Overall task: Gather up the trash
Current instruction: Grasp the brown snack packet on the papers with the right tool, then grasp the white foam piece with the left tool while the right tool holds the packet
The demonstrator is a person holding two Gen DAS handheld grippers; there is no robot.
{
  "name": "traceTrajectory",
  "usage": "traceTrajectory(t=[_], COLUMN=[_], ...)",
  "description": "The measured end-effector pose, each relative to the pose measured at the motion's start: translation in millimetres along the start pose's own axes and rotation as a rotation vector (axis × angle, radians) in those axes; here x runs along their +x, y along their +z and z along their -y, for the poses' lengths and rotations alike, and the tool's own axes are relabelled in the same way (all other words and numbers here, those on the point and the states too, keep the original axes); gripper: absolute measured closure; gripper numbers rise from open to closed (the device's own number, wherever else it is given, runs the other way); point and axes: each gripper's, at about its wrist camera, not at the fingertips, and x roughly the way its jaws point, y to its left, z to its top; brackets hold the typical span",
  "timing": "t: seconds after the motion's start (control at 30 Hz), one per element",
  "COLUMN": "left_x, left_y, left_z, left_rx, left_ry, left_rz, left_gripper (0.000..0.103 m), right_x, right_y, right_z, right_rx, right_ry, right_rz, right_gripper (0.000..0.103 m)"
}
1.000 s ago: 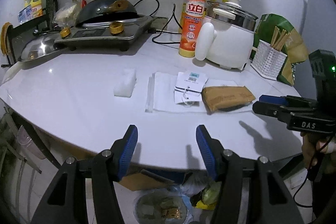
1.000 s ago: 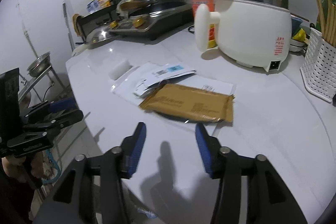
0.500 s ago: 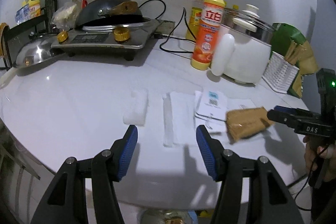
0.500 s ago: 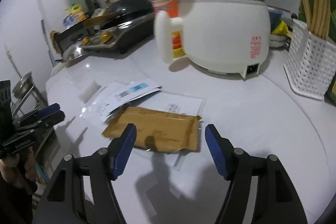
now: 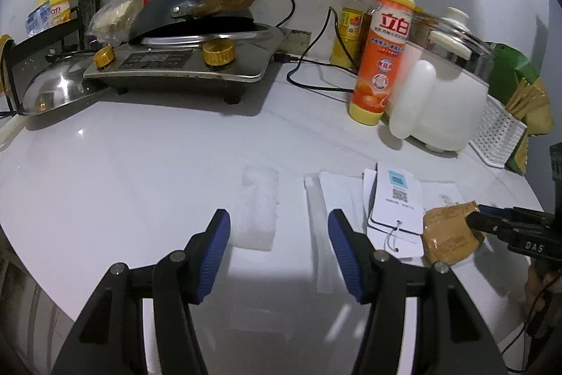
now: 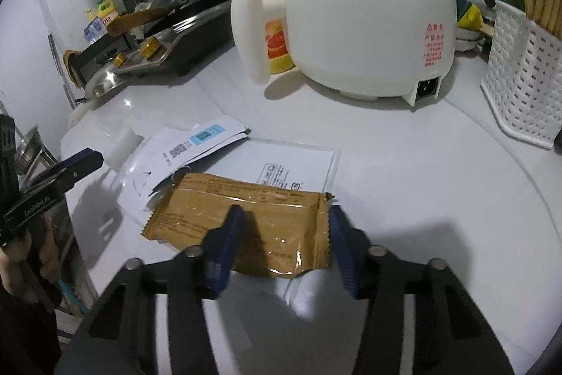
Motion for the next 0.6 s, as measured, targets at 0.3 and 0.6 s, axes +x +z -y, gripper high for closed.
traceTrajectory(t=[0.3,0.6], left_x=[14.4,12.7], left_y=[2.8,3.2], left_z=[-3.9,-3.2], left_rx=[0.002,0.02], left_ry=[0.04,0.031], left_rz=[-0.023,-0.04], left_gripper=[0.045,0.087], right_x=[-4.2,-35.6], right_y=[-2.2,0.7], right_z=[2.6,-4.2], right_rx=[-0.016,-0.061], right_ry=[-0.002,0.035], right_rz=[0.034,0.123], right_gripper=[0.095,0.099])
